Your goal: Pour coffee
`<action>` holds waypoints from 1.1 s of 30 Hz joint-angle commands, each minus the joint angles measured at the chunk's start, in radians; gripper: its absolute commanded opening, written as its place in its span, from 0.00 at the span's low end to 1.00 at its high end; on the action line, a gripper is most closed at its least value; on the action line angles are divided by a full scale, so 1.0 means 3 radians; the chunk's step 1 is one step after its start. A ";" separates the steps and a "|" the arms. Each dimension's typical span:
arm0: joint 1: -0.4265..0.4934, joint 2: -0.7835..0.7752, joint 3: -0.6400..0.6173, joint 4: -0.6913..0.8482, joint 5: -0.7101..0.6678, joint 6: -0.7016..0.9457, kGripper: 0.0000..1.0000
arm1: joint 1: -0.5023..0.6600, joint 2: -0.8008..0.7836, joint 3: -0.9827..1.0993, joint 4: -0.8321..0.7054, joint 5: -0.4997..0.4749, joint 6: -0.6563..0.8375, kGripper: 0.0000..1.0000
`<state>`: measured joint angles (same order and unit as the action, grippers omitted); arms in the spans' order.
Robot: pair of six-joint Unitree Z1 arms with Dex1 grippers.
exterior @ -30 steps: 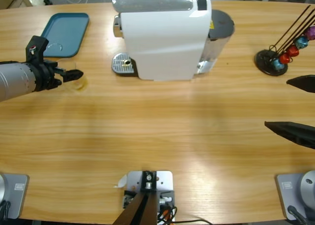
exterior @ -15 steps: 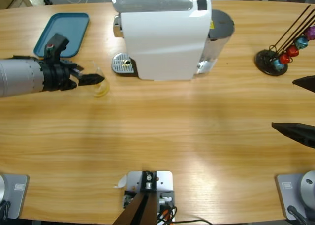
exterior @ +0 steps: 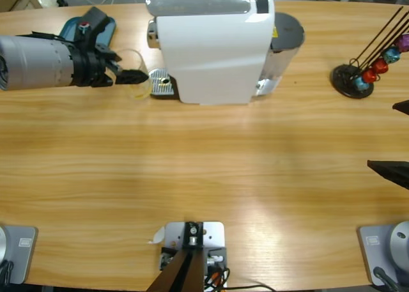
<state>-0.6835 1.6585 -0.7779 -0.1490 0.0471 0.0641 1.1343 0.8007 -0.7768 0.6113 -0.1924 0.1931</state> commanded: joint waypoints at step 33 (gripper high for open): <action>0.0054 0.0692 -0.0480 -0.0059 -0.0259 0.0205 0.73 | -0.0161 -0.0106 0.0094 0.0033 -0.0063 -0.0051 0.92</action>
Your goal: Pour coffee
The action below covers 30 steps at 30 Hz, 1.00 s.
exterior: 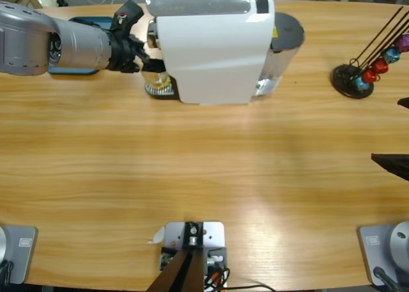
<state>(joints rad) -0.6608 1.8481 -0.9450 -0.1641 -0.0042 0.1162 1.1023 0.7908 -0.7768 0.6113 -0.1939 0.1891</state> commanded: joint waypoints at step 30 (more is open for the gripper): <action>-0.0139 -0.2646 0.0291 0.2449 -0.0292 -0.0091 0.98 | -0.0072 0.0187 0.0133 -0.0155 -0.0304 -0.0015 0.99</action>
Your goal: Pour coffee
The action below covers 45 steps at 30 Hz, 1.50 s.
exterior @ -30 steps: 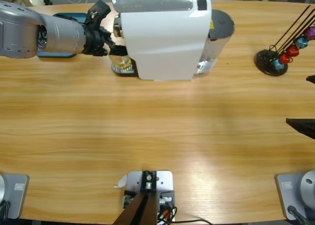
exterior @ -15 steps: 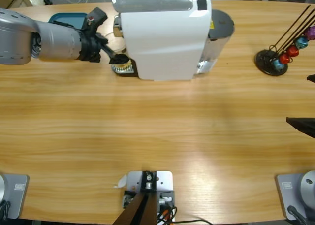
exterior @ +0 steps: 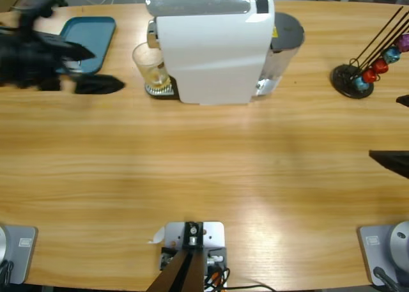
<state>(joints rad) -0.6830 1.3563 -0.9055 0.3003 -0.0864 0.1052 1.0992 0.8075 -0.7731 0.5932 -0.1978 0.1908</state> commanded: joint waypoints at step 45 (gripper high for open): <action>-0.0065 -0.1414 0.1035 0.0103 0.0369 -0.0340 0.90 | -0.1557 0.2588 -0.1911 -0.0345 0.0567 -0.1143 0.00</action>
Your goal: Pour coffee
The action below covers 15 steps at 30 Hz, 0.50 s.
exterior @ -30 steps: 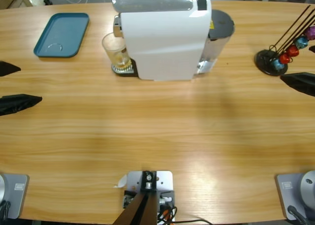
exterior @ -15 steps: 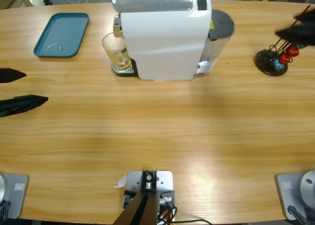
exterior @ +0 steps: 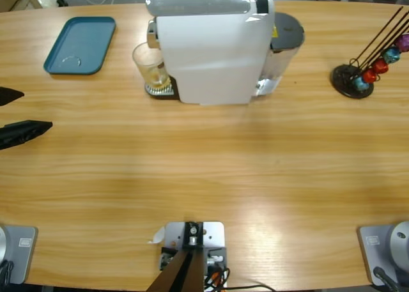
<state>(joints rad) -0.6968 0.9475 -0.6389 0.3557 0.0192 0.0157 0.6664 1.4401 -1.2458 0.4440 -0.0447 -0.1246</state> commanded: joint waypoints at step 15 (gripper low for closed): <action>-0.0019 -0.0066 0.0160 -0.0096 0.0013 -0.0037 0.91 | 0.0105 0.0767 -0.0598 0.0489 -0.0027 -0.0149 0.00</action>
<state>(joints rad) -0.6968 0.9425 -0.6269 0.3380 0.0196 0.0157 0.6535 1.6281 -1.4142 0.5458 -0.0447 -0.1488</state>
